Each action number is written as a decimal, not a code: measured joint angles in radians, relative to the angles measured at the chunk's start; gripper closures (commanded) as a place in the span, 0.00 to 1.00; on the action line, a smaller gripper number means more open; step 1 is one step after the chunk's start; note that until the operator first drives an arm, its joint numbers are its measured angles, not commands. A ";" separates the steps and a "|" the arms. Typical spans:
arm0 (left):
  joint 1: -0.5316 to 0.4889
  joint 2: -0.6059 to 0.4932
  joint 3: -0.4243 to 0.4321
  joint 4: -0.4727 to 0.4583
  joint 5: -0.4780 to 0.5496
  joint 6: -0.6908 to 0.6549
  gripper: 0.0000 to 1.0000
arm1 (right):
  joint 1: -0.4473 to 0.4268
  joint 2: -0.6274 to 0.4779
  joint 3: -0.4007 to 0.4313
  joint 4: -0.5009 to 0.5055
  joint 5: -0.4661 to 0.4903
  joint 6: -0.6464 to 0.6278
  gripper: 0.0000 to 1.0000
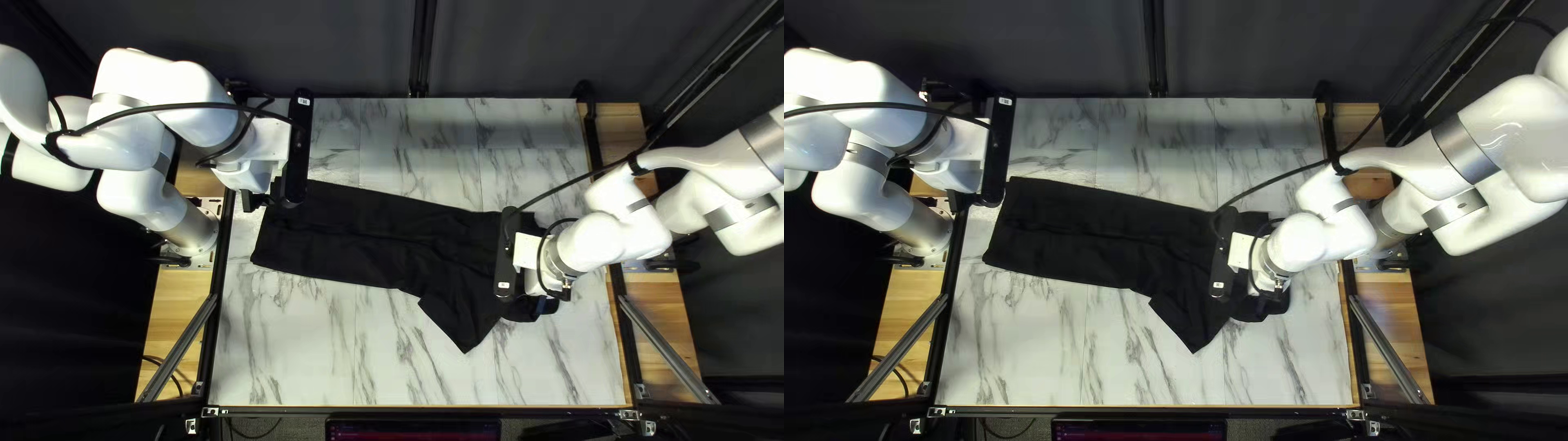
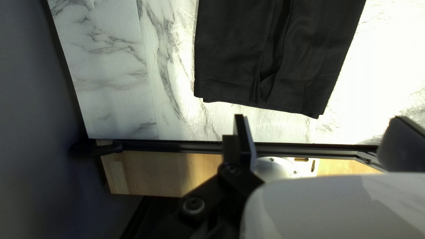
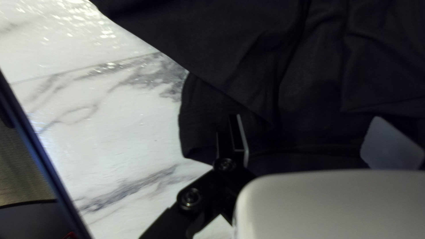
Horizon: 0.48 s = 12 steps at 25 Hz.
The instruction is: Fold t-shirt
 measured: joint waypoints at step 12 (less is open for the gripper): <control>0.000 0.000 0.000 0.000 0.000 0.000 0.00 | 0.052 0.194 -0.137 -0.184 0.041 0.118 0.00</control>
